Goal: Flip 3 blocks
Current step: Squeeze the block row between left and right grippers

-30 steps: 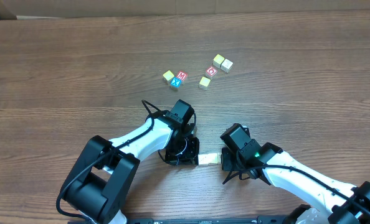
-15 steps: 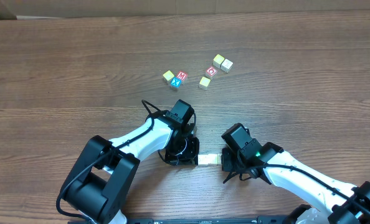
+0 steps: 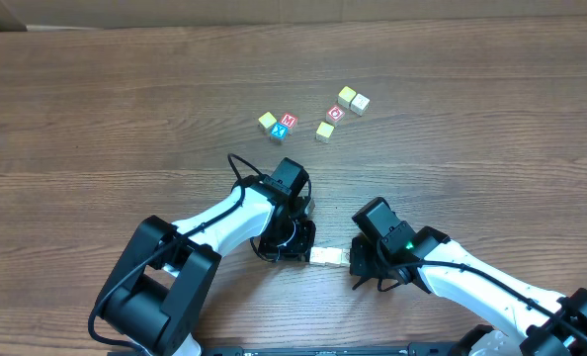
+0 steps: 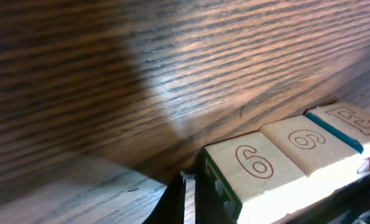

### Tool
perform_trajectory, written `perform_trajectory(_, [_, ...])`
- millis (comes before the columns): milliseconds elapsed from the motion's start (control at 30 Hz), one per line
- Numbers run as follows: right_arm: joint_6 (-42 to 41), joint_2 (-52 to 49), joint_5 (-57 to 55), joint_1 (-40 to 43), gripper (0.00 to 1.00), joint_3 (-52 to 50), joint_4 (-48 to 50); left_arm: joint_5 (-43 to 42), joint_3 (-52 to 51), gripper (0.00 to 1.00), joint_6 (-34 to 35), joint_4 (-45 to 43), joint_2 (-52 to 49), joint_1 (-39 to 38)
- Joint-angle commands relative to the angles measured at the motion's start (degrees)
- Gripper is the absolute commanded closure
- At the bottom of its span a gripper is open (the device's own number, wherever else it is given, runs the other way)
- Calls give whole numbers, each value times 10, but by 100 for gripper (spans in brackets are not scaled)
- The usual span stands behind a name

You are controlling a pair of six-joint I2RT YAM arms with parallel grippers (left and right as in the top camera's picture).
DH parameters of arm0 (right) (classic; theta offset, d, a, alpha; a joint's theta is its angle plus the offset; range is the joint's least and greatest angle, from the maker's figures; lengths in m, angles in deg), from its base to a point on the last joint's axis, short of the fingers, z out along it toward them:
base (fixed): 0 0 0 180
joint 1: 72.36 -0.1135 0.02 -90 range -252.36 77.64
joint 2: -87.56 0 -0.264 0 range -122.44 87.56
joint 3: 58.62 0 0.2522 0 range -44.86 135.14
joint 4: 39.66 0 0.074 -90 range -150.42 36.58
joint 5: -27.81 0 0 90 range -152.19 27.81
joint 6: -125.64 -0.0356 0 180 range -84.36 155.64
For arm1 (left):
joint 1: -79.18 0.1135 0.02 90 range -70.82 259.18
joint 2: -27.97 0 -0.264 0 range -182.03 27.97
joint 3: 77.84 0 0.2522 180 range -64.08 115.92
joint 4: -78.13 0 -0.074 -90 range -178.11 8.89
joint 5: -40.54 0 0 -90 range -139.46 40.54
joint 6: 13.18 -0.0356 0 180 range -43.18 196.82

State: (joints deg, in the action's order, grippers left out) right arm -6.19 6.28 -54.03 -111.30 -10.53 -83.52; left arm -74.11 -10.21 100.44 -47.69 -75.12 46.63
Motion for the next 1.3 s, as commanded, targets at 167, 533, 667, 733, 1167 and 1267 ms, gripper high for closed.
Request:
perform_trajectory(167, [-97,-1,70,-3,96,1,-7,142,-12,96,-44,5,-26,-1])
perform_trajectory(533, [-146,-1,82,-3,96,1,-37,207,-12,96,-62,7,-26,-1])
perform_trajectory(667, [-155,-1,91,-3,96,1,-37,237,-12,96,-70,4,-26,-1])
perform_trajectory(733, [-155,-1,89,-3,96,1,-34,238,-12,96,-74,0,-26,-1])
perform_trajectory(1167, [-152,-1,82,-2,96,1,-13,236,-12,96,-95,-5,-26,-2])
perform_trajectory(1267, [-152,-1,82,-2,96,1,-13,227,-12,96,-115,-4,-26,-3])
